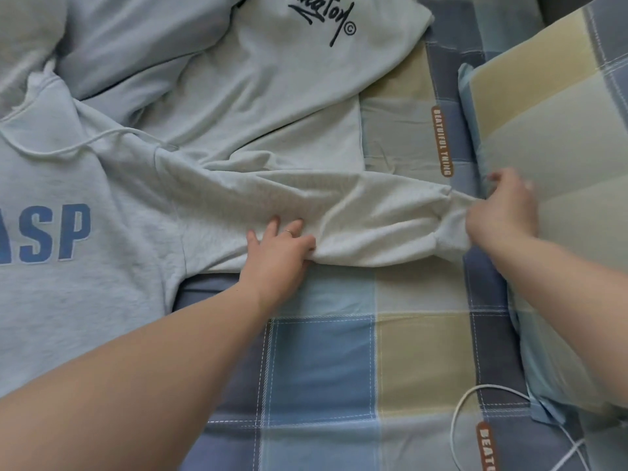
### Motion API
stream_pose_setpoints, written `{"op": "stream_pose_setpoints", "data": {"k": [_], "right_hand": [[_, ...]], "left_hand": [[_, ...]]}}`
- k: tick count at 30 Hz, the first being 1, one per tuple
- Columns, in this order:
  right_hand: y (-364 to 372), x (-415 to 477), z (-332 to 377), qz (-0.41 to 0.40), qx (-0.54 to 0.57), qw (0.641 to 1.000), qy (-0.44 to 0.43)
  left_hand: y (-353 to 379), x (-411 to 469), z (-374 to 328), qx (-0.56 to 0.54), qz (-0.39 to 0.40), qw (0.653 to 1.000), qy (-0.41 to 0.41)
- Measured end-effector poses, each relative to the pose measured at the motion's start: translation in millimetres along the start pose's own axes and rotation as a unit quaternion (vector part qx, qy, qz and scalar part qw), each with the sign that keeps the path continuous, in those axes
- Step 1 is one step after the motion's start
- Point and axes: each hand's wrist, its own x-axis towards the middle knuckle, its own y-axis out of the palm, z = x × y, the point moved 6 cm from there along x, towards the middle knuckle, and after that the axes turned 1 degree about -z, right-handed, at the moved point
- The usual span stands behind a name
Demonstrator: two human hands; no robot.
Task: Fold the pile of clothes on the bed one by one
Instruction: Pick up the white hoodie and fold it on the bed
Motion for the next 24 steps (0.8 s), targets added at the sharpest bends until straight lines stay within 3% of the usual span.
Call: {"op": "stream_pose_setpoints", "data": {"k": [3,6,8,9,12,14,16,18,19,21,24], "right_hand": [[18.7,-28.4,29.9,0.007,-0.068,0.976,-0.205],[63.3,-54.7,49.8,0.16,-0.141,0.919,-0.333],[98.9,-54.5,35.1,0.264,-0.192,0.898,-0.297],[110.3,-50.3,21.9,0.306,-0.209,0.898,-0.236],[113.0,-35.6,-5.9,0.301,-0.193,0.933,-0.037],[101.2,-39.3,16.0,0.203,-0.214,0.953,-0.065],[101.5,-55.9,66.6,0.15,-0.19,0.943,-0.228],[118.7,-75.0,102.9,0.208,-0.156,0.901,-0.348],[130.6,-79.5,108.3,0.247,-0.162,0.884,-0.362],[152.0,-73.4,97.5,0.304,-0.19,0.88,-0.31],[149.7,-52.1,72.0,0.316,-0.212,0.916,-0.125]], "left_hand": [[0.2,-3.7,-1.8,-0.026,-0.021,0.998,0.054],[12.1,-10.2,-3.0,-0.023,0.057,0.994,0.09],[15.9,-9.5,0.5,-0.034,0.085,0.991,0.099],[17.7,-7.9,3.0,-0.042,0.101,0.989,0.099],[22.7,-4.5,6.5,-0.061,0.143,0.983,0.098],[24.7,-2.8,7.6,-0.088,0.157,0.98,0.089],[25.6,-1.0,9.0,-0.104,0.165,0.977,0.089],[24.8,1.5,11.1,-0.095,0.171,0.975,0.105],[22.7,2.8,12.5,-0.088,0.173,0.974,0.117],[14.2,3.2,17.1,-0.076,0.167,0.973,0.143],[-8.8,-3.7,37.3,-0.069,0.107,0.977,0.17]]}}
